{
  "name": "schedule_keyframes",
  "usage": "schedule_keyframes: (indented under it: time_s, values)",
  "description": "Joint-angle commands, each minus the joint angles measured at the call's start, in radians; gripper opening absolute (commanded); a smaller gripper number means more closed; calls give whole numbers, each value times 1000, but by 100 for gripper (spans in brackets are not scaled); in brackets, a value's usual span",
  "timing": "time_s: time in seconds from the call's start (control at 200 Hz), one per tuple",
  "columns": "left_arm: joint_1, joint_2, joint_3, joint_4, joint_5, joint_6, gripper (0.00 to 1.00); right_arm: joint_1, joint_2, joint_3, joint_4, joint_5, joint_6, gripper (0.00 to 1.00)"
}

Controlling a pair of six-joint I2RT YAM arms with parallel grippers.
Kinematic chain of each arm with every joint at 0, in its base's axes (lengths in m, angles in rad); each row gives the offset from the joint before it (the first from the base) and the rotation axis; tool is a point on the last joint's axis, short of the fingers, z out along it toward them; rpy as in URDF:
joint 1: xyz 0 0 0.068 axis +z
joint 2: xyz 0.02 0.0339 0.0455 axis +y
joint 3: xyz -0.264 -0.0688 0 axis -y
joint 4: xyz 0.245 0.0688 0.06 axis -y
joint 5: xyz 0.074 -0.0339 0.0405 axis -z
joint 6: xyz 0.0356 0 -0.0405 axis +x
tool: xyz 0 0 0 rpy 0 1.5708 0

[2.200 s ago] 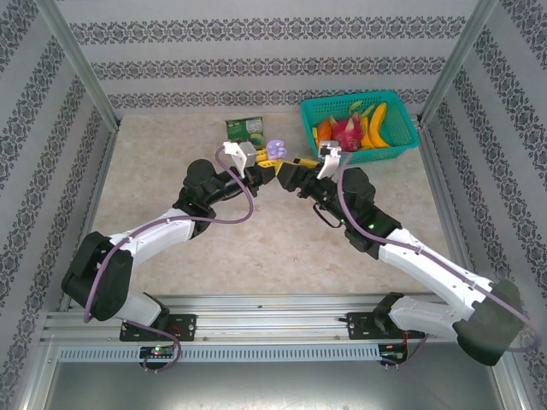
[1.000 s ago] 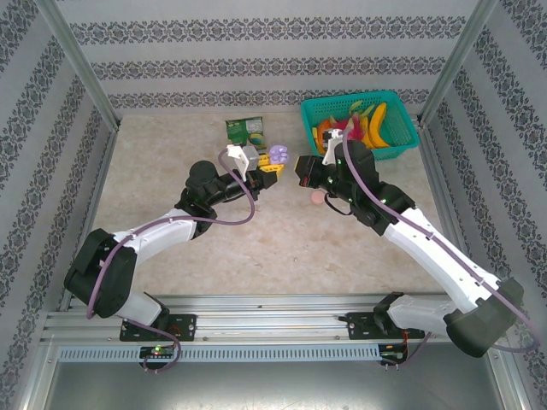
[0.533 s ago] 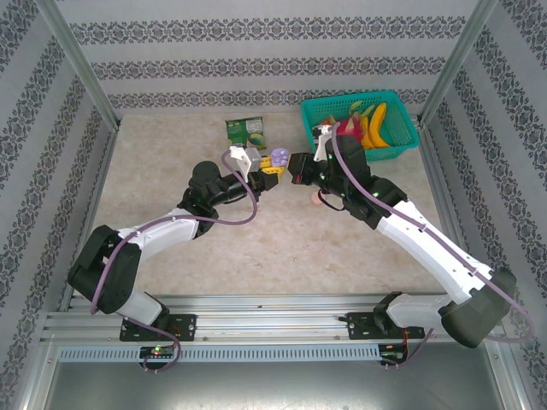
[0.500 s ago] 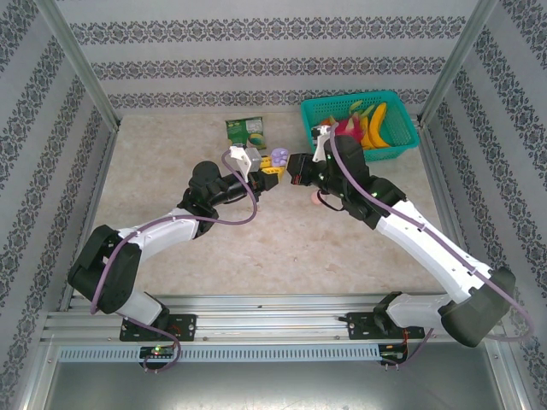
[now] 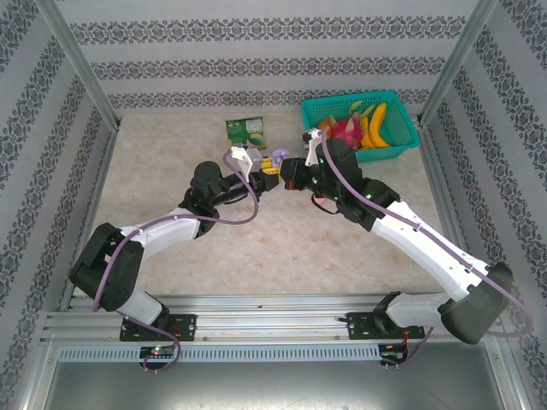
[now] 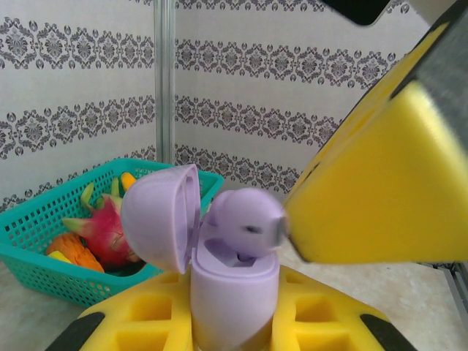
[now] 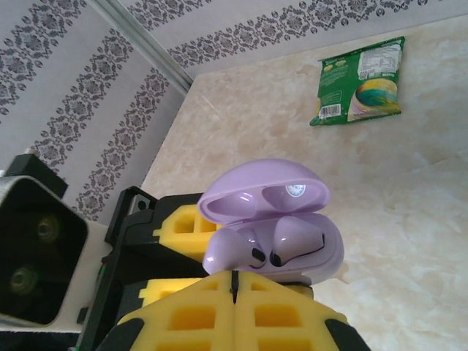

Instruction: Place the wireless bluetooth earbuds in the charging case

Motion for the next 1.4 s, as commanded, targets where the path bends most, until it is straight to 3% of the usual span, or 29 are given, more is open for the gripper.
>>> schedule_keyframes:
  time_s: [0.0, 0.28, 0.485, 1.109, 1.394]
  values:
    - [-12, 5, 12, 68, 24, -15, 0, 7, 22, 35, 24, 2, -3, 3]
    - [-14, 4, 3, 68, 23, -11, 0, -5, -17, 42, 20, -12, 1, 3]
    - [-14, 5, -8, 71, 31, -4, 0, -67, -86, 76, -20, -36, -6, 3]
    - [-14, -7, -2, -22, 98, 45, 0, -191, 329, 387, -128, -242, -86, 4]
    - [-15, -2, 8, -43, 32, 56, 0, -146, 239, 233, -103, -262, -80, 3]
